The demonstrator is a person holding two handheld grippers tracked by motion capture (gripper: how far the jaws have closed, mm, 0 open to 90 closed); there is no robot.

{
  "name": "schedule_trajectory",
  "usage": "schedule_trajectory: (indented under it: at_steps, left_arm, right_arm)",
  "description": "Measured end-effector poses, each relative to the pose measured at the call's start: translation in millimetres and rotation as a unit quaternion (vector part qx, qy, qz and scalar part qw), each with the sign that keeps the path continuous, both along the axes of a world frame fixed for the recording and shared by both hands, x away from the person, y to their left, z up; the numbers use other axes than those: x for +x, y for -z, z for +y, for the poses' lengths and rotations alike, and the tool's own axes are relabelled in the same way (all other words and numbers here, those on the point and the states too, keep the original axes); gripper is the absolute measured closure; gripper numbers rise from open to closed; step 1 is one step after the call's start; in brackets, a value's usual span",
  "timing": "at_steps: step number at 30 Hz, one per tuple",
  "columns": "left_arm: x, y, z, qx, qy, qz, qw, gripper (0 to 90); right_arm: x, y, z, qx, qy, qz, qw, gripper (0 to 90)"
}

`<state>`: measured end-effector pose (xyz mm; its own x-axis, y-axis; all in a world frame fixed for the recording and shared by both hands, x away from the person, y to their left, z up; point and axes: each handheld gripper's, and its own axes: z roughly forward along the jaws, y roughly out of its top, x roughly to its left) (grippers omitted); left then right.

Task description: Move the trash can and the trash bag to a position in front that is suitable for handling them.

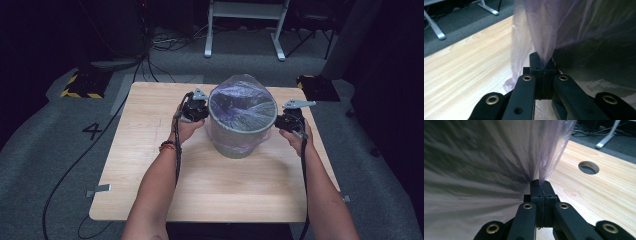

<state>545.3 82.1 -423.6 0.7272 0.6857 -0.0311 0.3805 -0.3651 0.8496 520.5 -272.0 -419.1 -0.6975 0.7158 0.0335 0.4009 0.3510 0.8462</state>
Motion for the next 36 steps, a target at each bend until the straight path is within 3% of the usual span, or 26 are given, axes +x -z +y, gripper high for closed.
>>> schedule_trajectory:
  at_steps: [5,8,11,17,20,23,26,29,35,36]
  left_arm:
    - [-1.0,9.6,-1.5,-0.007,0.007,0.017,0.9998,90.0]
    - [-3.4,12.1,-0.7,-0.012,0.014,0.022,0.9996,90.0]
    - [-8.3,12.1,0.6,-0.009,0.025,0.026,0.9993,90.0]
    - [-31.3,11.1,11.0,0.006,0.068,0.015,0.9976,90.0]
    - [-37.6,9.3,19.1,0.004,0.061,0.006,0.9981,90.0]
    - [-35.7,5.5,29.3,-0.021,0.037,-0.004,0.9991,90.0]
    - [-33.2,2.8,33.8,-0.034,0.018,-0.018,0.9991,90.0]
    - [-27.8,6.4,32.2,-0.033,0.006,-0.009,0.9994,90.0]
    - [-17.0,20.1,20.8,-0.029,0.000,0.028,0.9992,90.0]
    - [-15.3,23.7,17.0,-0.020,0.001,0.038,0.9991,90.0]
  right_arm:
    - [0.5,10.6,-1.1,0.009,0.002,0.019,0.9998,90.0]
    - [-1.3,15.3,-4.6,0.032,-0.004,0.026,0.9991,90.0]
    - [-4.9,16.1,-5.0,0.032,-0.010,0.029,0.9990,90.0]
    - [-24.1,19.2,-6.7,0.040,-0.050,0.028,0.9975,90.0]
    - [-31.1,17.4,-3.2,0.029,-0.062,0.025,0.9973,90.0]
    - [-32.4,10.6,-3.2,0.022,-0.043,0.006,0.9988,90.0]
    - [-29.8,1.4,-11.8,0.068,-0.008,-0.009,0.9976,90.0]
    - [-23.4,-2.3,-15.8,0.089,0.024,-0.013,0.9956,90.0]
    - [-8.4,12.5,-6.4,0.091,0.033,0.027,0.9950,90.0]
    - [-6.7,15.2,-4.4,0.085,0.032,0.034,0.9953,90.0]
